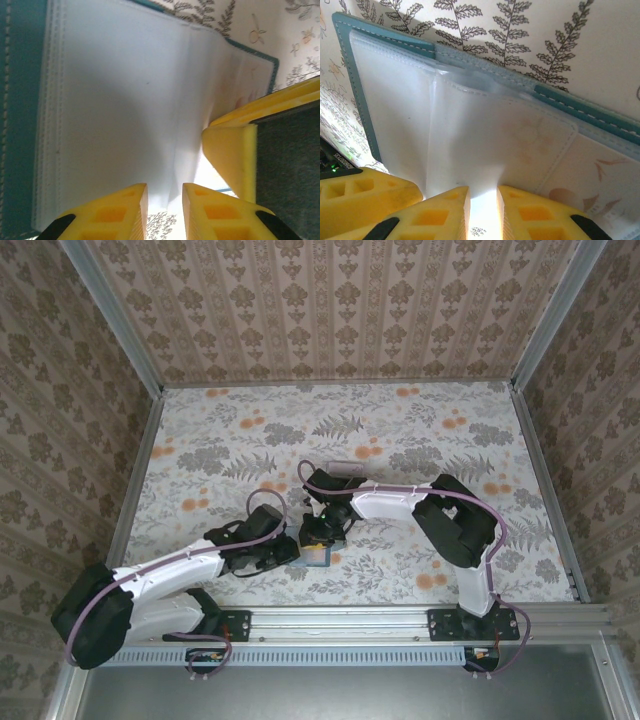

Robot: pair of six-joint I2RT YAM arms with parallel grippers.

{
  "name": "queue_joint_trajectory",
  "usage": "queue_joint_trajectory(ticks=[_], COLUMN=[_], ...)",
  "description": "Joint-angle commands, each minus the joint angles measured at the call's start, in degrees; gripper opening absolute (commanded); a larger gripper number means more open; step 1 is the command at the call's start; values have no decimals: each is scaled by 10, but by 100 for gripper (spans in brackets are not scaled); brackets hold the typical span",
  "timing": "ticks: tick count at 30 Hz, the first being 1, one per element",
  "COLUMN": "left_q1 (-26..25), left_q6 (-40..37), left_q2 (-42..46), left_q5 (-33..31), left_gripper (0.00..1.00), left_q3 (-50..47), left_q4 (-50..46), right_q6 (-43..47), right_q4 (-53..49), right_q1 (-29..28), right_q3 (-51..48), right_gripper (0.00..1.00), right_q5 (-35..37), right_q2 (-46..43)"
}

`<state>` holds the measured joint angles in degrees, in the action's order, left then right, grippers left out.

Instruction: Take the credit cards out of the card holder

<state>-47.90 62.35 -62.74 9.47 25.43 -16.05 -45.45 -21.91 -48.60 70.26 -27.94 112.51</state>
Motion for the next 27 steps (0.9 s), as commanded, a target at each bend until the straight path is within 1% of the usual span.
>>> queue_joint_trajectory(ticks=[1,7,9,16,18,21,27], left_q1=[4,8,9,11,12,12,17], left_q6=[-3,-6,-7,-13,-13,-13,-11], left_q2=[11,6,-1,-25,-30,-32,-29], left_q5=[17,25,27,27,27,25,19], left_gripper=[26,26,24,9,6,3,1], left_q3=[-11,-18,-16,-9,-7,-3,-7], left_q4=[31,45,35,15,14,5,-8], right_q6=[-9,-8,-8,-10,-9,-6,-8], right_q4=[5,5,4,3,0,-9,-17], right_q1=[-4,-3,-3,-3,-4,-2,5], right_q3=[-10,-11,-12,-13,-13,-15,-35], right_gripper=[22,22,22,22,22,25,36], right_q5=[-10,-11,-10,-8,-6,5,35], right_q2=[6,4,3,-4,-10,-23,-55])
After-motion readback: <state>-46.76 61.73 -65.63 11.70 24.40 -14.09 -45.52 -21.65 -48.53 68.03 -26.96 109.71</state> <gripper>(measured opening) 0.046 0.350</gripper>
